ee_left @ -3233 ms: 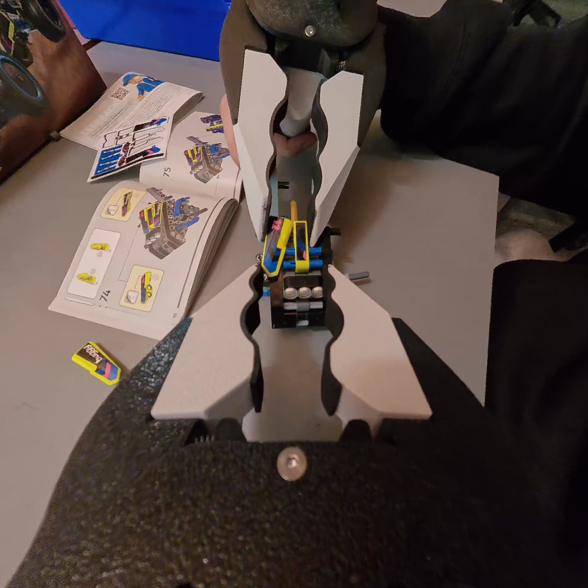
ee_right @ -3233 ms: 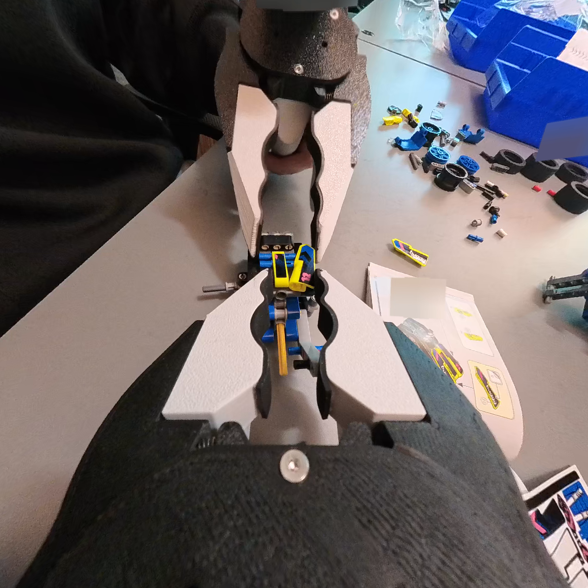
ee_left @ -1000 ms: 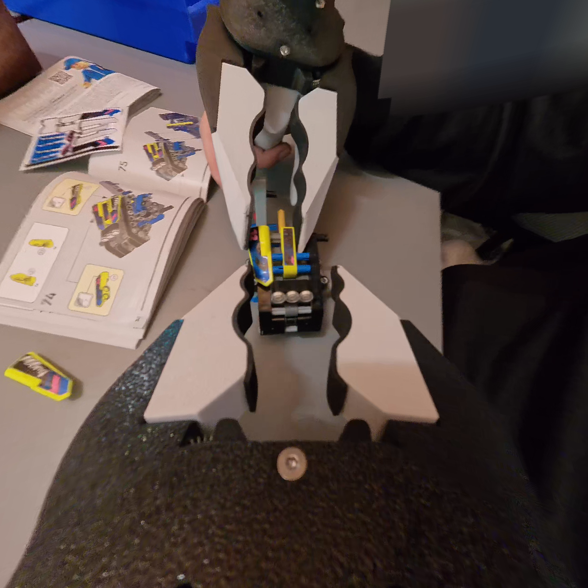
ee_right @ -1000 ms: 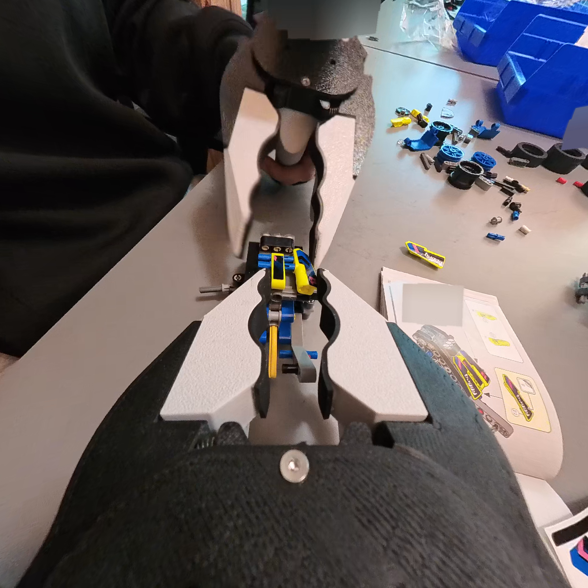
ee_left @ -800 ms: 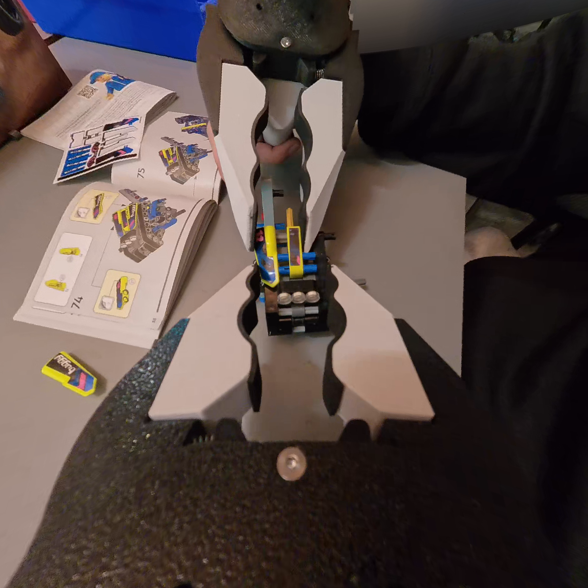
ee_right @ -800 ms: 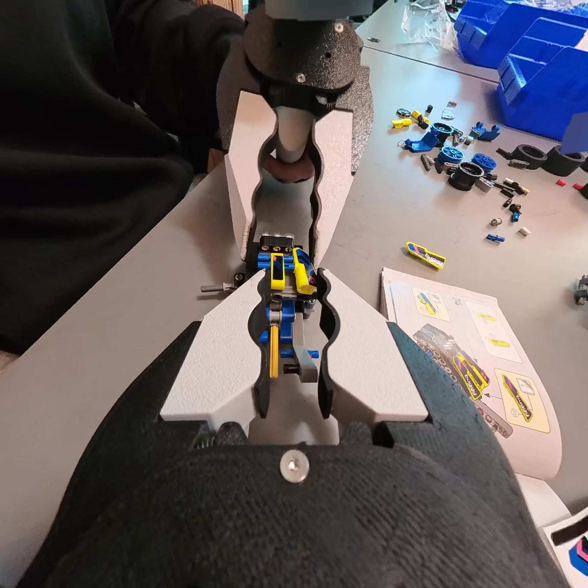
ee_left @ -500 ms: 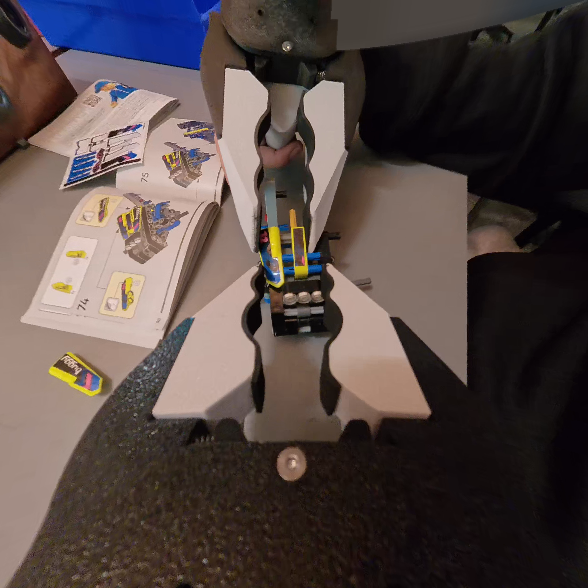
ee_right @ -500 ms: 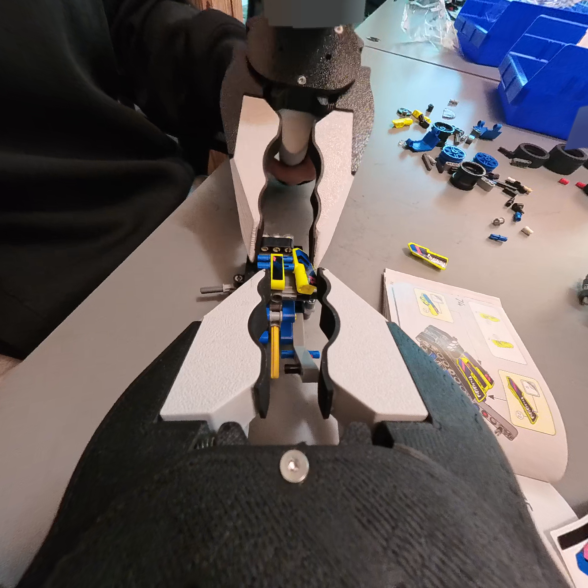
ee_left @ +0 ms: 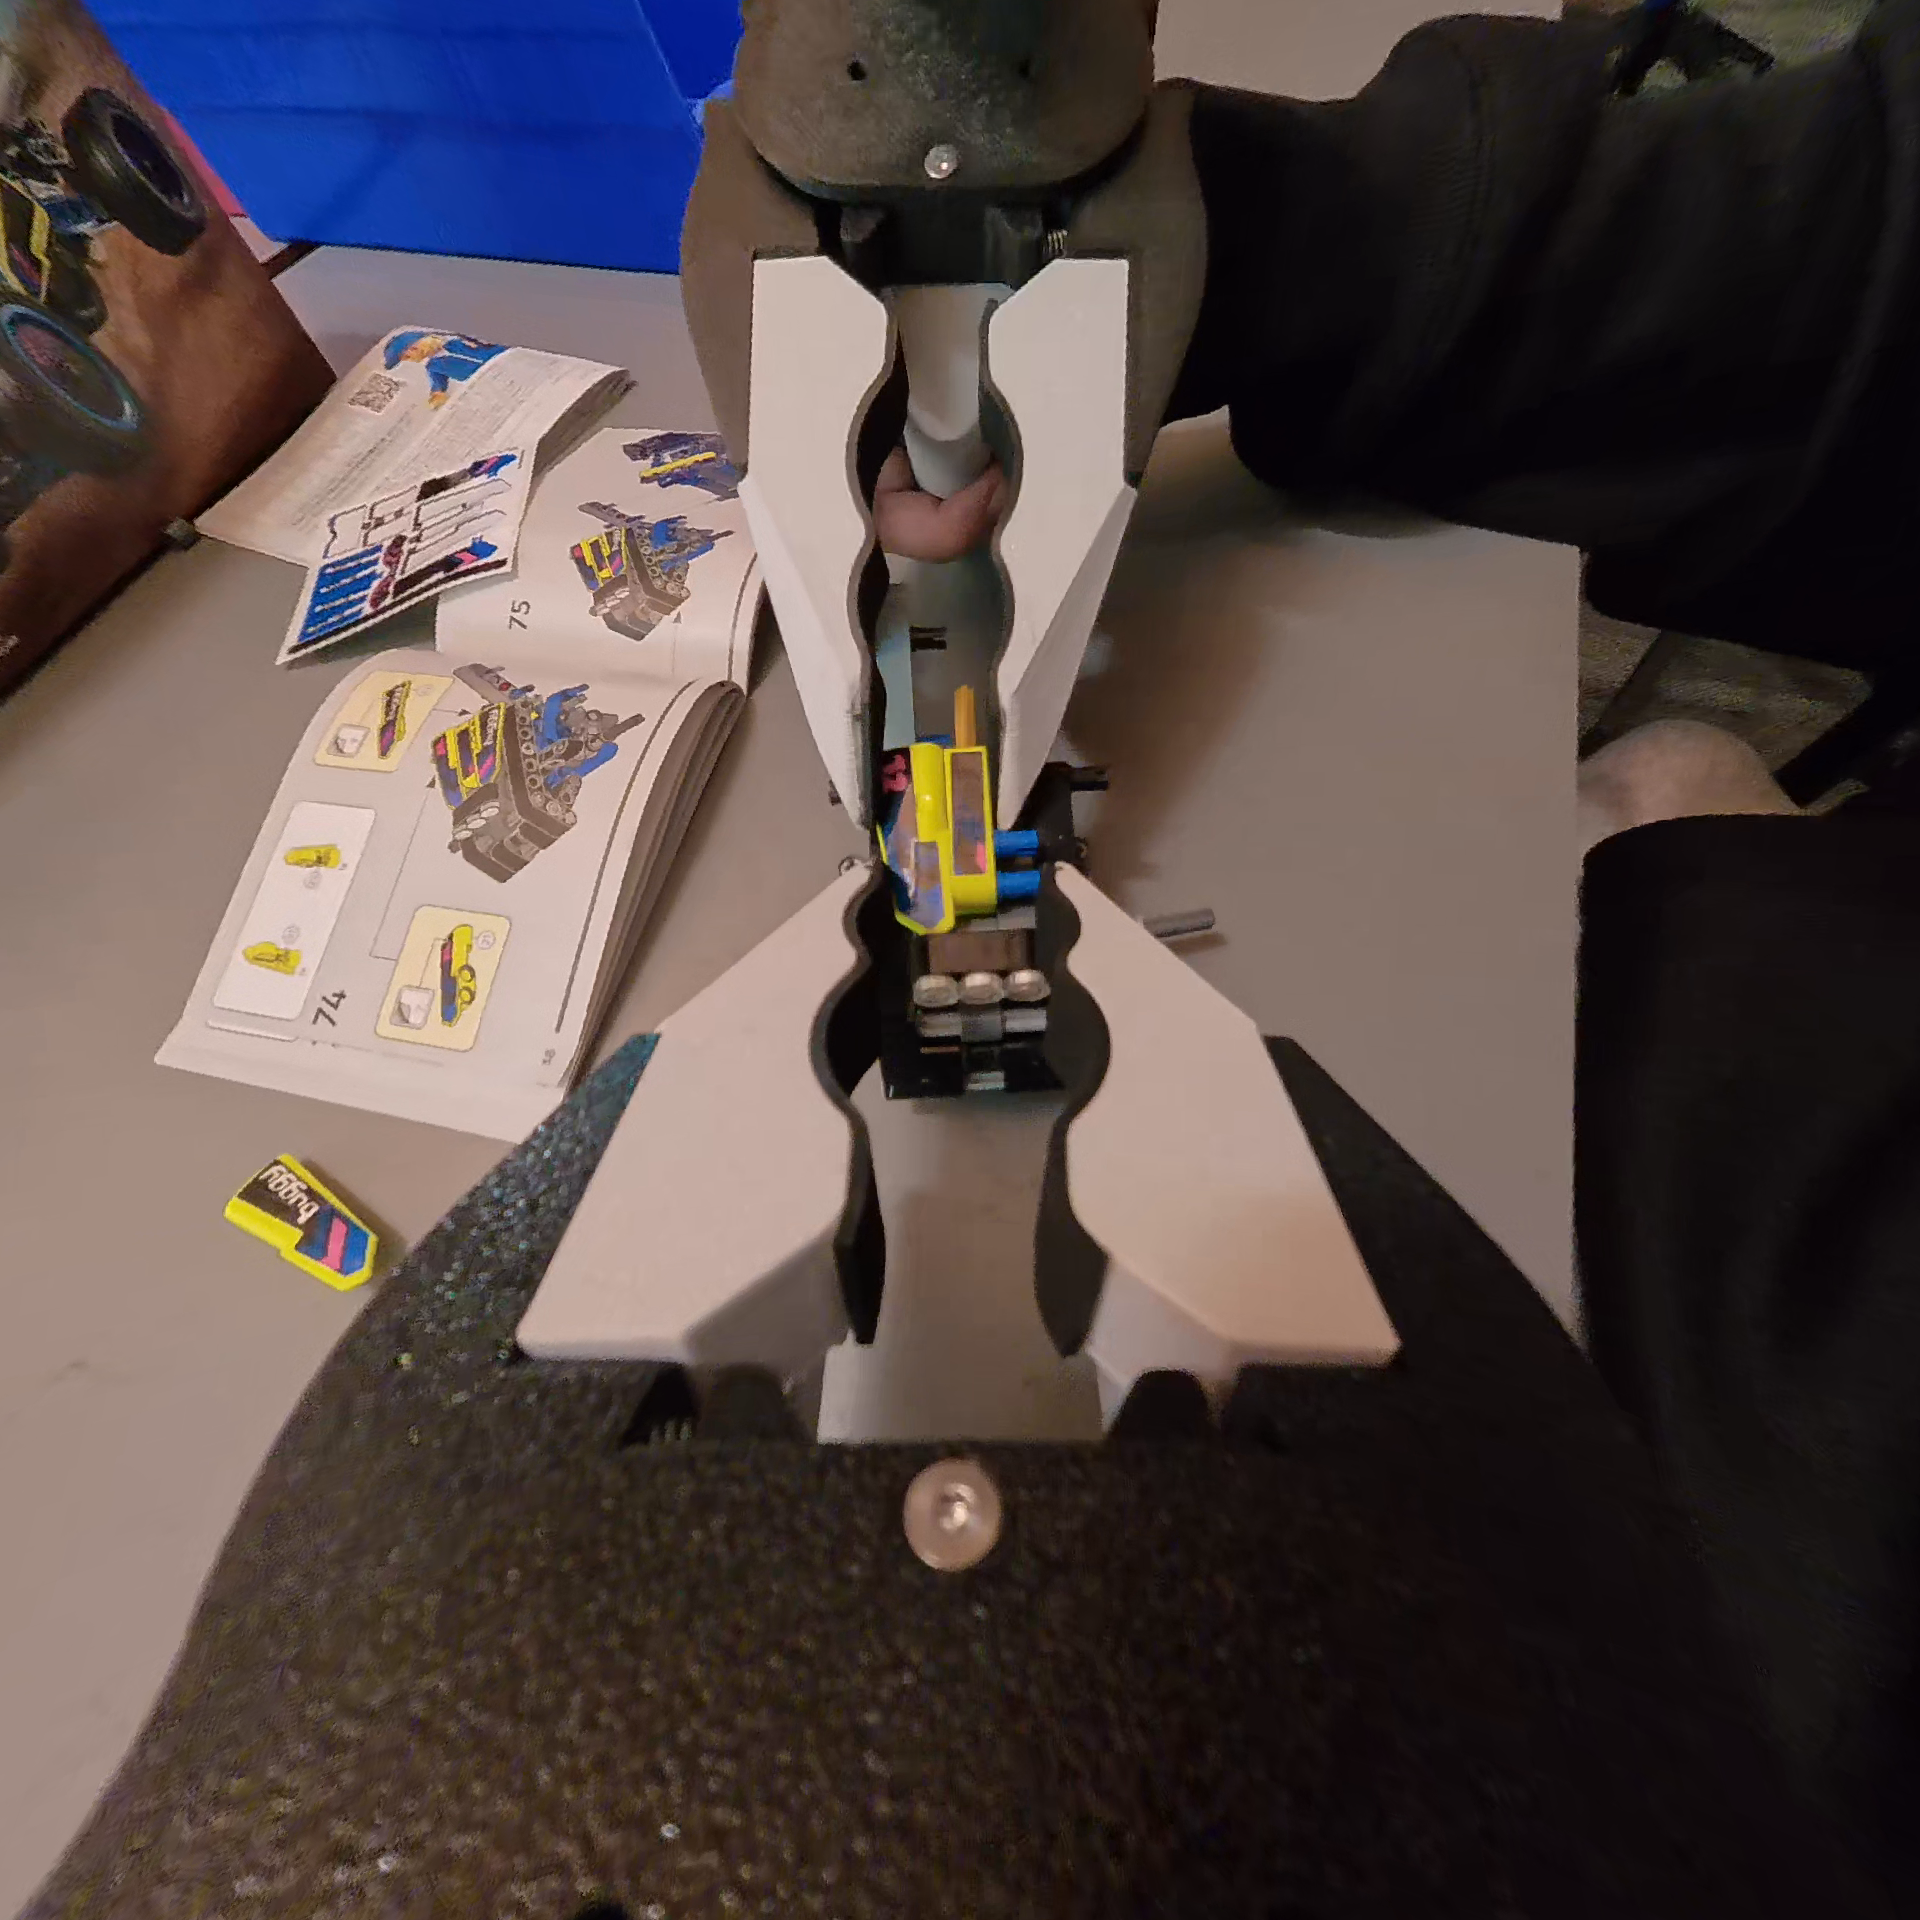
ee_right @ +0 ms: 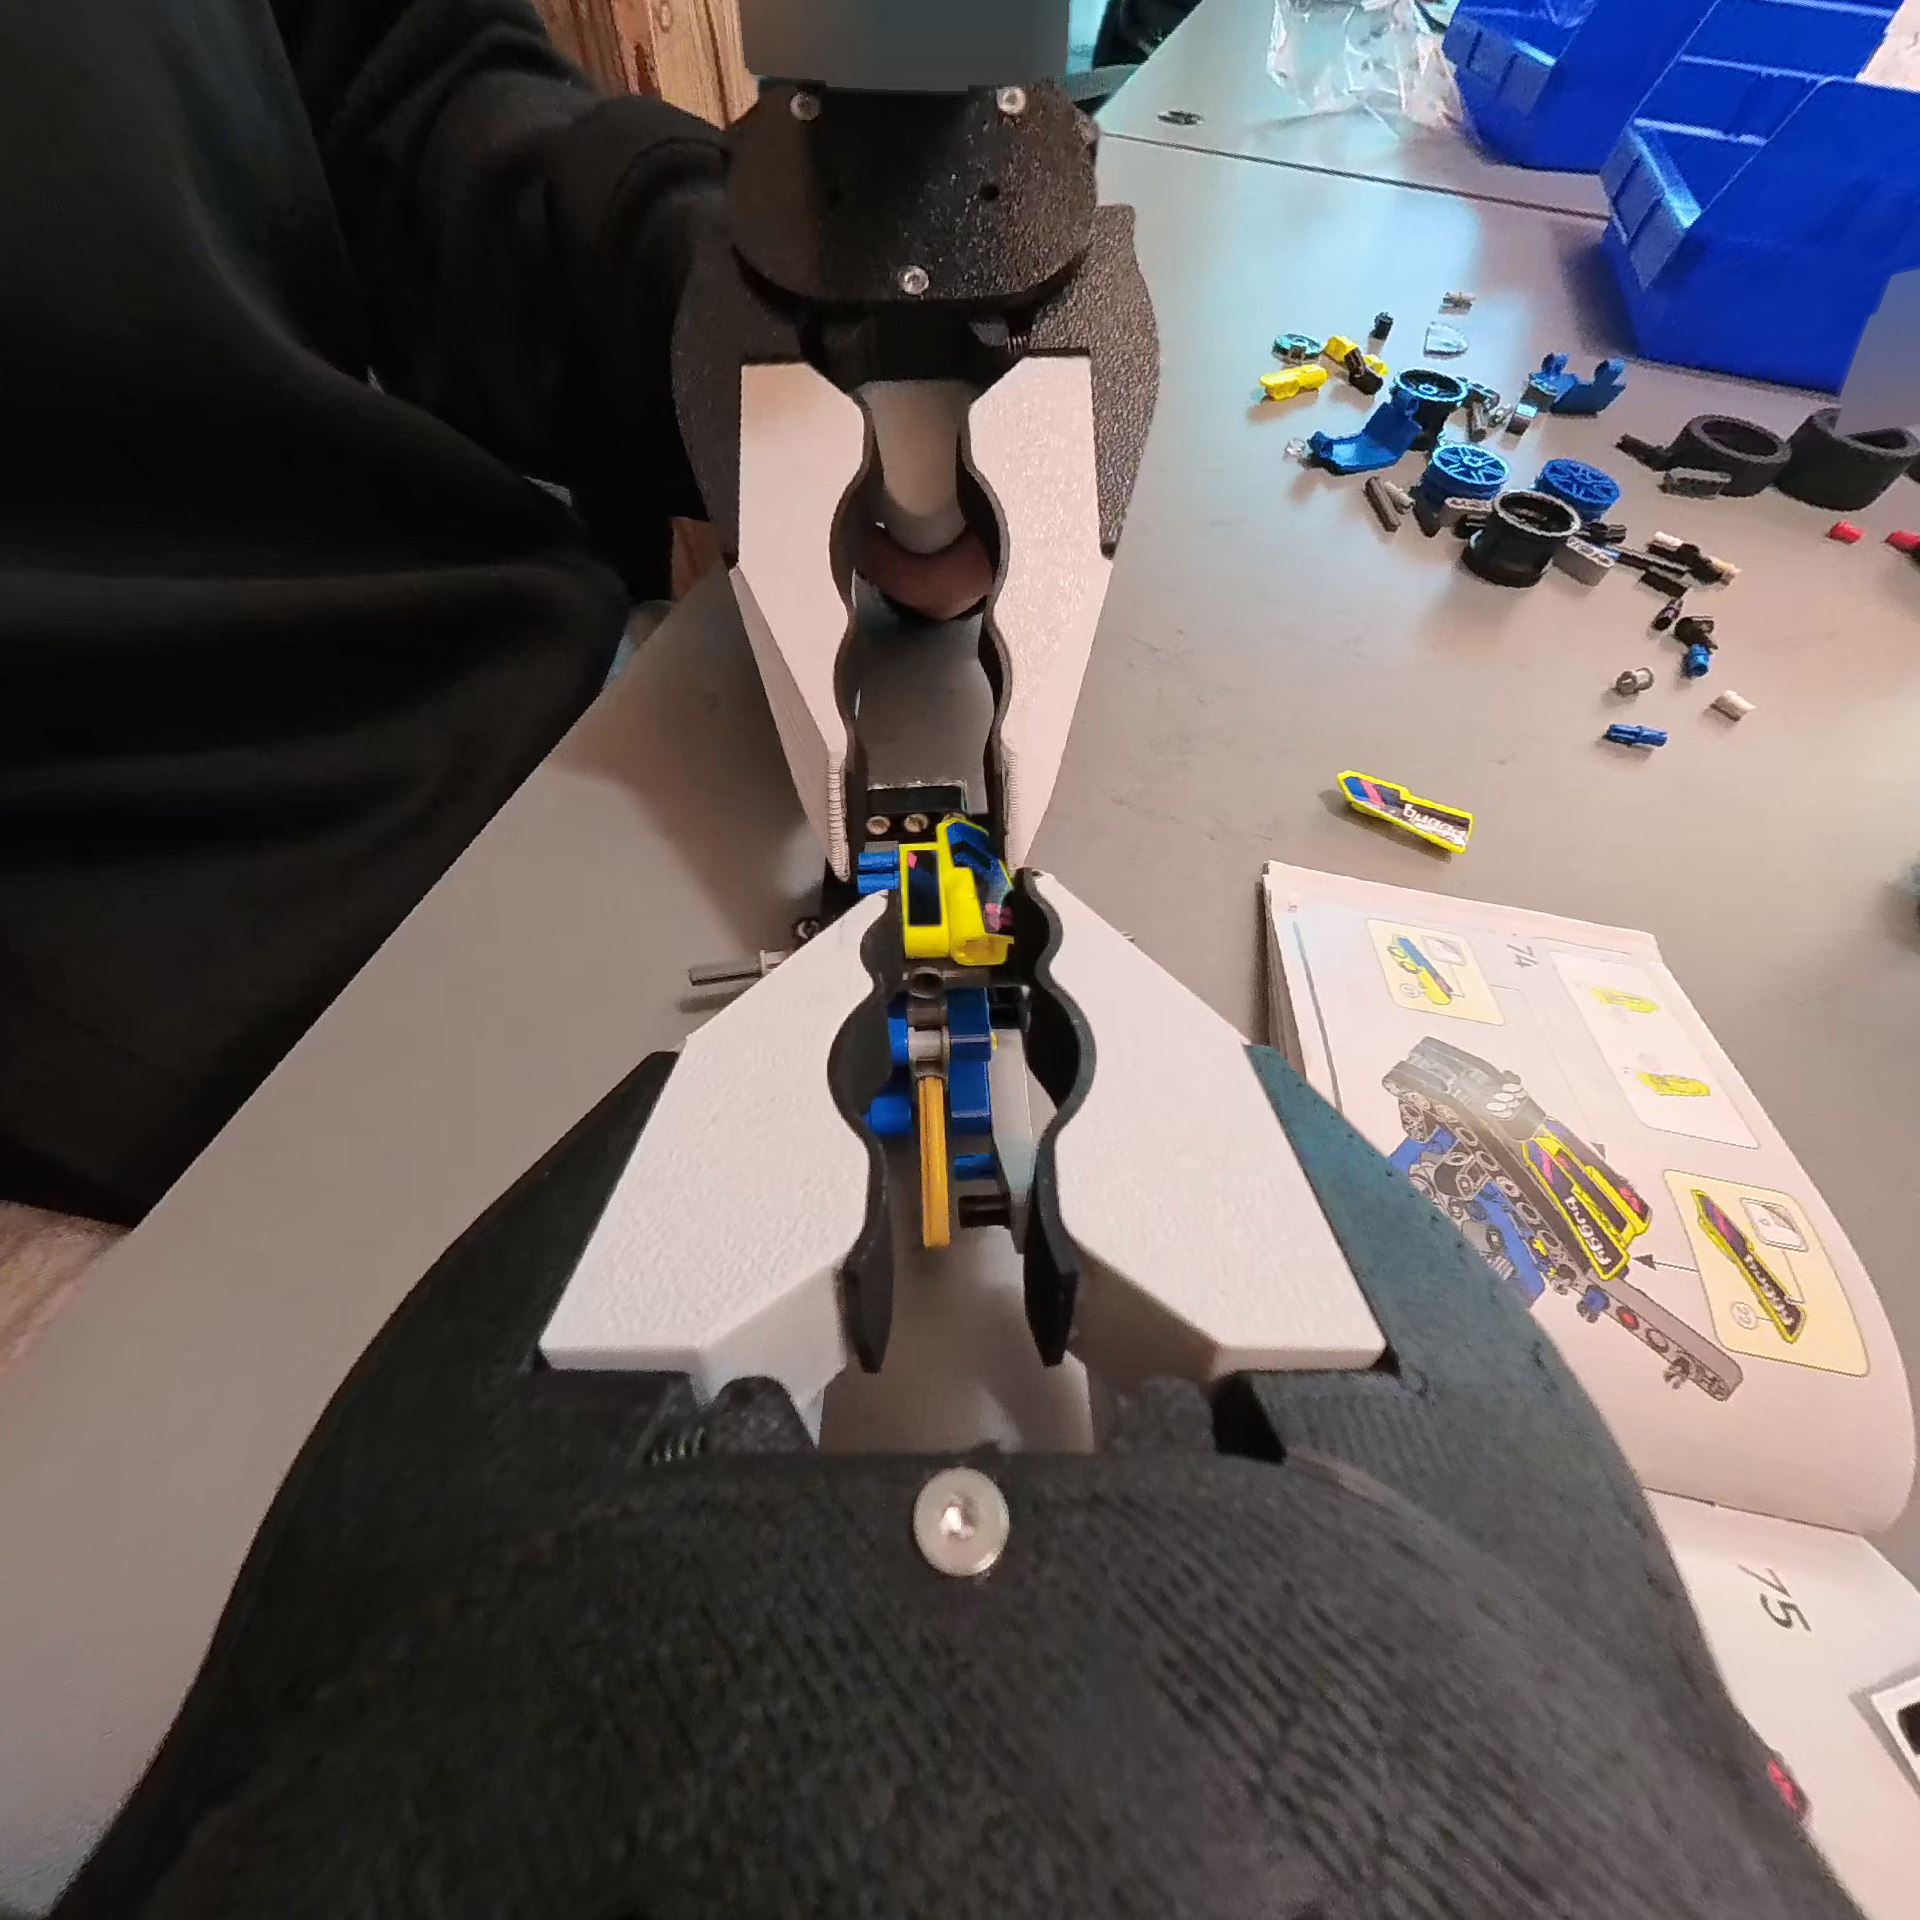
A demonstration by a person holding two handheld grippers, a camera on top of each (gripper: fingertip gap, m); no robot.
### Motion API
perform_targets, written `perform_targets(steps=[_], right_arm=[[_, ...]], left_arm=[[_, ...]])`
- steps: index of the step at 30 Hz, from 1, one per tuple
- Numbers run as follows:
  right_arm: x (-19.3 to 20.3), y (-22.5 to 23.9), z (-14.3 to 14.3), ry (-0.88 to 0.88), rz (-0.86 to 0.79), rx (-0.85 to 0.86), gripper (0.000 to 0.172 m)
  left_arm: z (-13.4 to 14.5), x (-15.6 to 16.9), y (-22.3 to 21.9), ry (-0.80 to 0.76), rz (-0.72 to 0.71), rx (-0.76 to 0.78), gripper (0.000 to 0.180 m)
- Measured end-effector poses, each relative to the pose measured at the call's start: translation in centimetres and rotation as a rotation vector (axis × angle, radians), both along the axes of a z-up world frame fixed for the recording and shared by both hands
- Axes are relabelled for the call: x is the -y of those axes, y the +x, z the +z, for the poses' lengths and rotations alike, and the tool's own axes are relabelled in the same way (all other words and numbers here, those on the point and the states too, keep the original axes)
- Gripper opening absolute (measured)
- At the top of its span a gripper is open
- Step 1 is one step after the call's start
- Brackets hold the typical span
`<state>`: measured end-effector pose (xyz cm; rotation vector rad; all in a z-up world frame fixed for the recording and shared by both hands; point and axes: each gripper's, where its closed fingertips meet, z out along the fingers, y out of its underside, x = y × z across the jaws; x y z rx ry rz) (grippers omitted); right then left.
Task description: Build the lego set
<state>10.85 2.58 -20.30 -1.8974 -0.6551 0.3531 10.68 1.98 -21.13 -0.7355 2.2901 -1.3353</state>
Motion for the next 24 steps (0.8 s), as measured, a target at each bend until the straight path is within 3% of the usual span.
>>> perform_targets(steps=[1,9,11,15,18,20,24], right_arm=[[0.0,0.0,0.0,0.003,-0.002,0.003,0.018],[-0.1,0.4,0.1,0.003,-0.016,-0.009,0.019],[-0.1,0.5,0.1,0.003,-0.025,-0.009,0.021],[-0.3,0.8,-0.2,-0.003,-0.057,0.017,0.028],[-0.4,1.0,-0.2,-0.008,-0.074,0.016,0.033],[-0.2,0.9,-0.2,-0.013,-0.074,0.017,0.039],[0.3,1.0,0.8,0.005,-0.079,0.029,0.048]], left_arm=[[0.0,0.0,0.0,-0.006,0.004,0.003,0.024],[0.2,0.0,0.1,-0.078,0.008,-0.058,0.026],[0.7,-0.3,-0.1,-0.094,-0.013,-0.059,0.043],[2.1,-5.7,2.7,-0.114,0.147,-0.034,0.041],[-1.0,-11.4,4.9,0.055,0.34,-0.129,0.036],[-2.6,-11.7,5.4,0.102,0.354,-0.196,0.035],[-4.0,-12.6,7.2,0.176,0.451,-0.181,0.034]])
